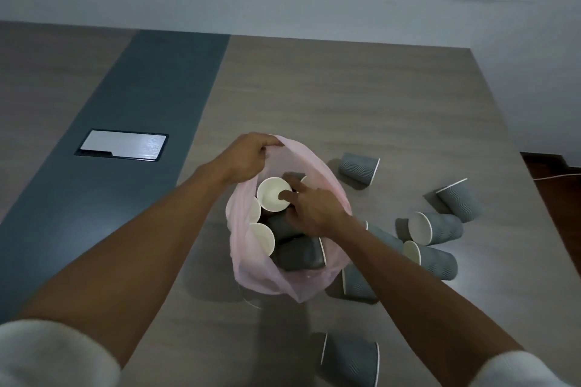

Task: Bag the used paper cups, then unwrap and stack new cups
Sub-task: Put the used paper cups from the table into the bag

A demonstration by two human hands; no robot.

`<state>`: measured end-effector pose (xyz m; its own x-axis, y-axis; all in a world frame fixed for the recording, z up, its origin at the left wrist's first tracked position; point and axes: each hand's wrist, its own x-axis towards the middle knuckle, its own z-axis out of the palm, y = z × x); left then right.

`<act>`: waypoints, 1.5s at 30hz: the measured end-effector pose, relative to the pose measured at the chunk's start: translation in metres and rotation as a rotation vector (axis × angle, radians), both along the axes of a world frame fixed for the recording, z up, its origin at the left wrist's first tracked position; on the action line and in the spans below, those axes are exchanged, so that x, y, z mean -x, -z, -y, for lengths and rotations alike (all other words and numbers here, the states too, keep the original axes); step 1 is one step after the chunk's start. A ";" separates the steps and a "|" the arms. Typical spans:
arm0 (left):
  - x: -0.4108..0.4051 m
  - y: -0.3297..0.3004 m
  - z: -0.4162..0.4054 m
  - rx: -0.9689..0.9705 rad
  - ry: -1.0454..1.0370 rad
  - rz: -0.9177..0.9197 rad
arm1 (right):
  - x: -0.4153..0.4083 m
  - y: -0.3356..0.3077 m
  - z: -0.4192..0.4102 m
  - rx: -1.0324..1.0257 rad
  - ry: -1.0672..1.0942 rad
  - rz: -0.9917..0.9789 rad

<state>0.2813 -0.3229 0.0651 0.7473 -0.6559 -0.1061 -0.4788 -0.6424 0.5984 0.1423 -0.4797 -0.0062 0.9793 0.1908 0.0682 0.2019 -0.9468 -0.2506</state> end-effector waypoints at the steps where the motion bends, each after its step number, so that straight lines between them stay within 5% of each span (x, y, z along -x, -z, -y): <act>1: -0.002 0.003 0.000 -0.002 0.007 0.018 | 0.006 -0.010 0.004 -0.083 0.047 0.086; 5: -0.006 0.011 0.003 -0.009 0.030 0.062 | 0.012 -0.025 0.048 -0.617 0.763 0.375; 8: -0.004 0.014 0.007 0.002 0.059 0.083 | -0.005 -0.001 0.105 -0.806 1.237 0.079; 12: -0.002 0.015 0.006 0.007 0.094 0.102 | -0.017 0.044 0.140 -1.035 1.188 -0.195; 15: -0.003 0.012 0.004 0.023 0.079 0.086 | -0.021 0.035 0.134 -1.159 1.104 0.018; 17: -0.005 0.011 0.006 0.024 0.042 0.052 | -0.015 0.003 0.116 -1.460 1.015 0.250; 19: -0.008 0.009 0.011 0.021 0.000 -0.021 | -0.003 -0.027 0.092 -1.653 0.821 0.281; 21: -0.011 0.006 0.016 0.056 -0.057 -0.128 | 0.008 -0.037 0.061 -1.534 0.623 0.191; 25: -0.010 -0.008 0.022 0.135 -0.166 -0.270 | 0.000 -0.017 0.022 -0.906 0.364 0.232; 30: -0.005 -0.017 0.017 0.119 -0.113 -0.167 | -0.028 0.010 0.007 -0.074 0.191 0.145; 34: -0.001 -0.022 0.010 0.191 -0.173 -0.077 | -0.040 -0.004 0.000 0.318 0.155 -0.109; 38: 0.005 -0.021 0.000 0.227 -0.121 0.049 | -0.044 -0.014 0.000 0.224 0.225 -0.233; 43: 0.014 -0.009 -0.026 0.006 0.030 0.074 | 0.020 -0.024 0.010 -0.190 0.436 0.312; 45: 0.029 -0.004 -0.034 -0.007 0.022 0.031 | 0.055 -0.025 0.028 -0.191 0.628 0.294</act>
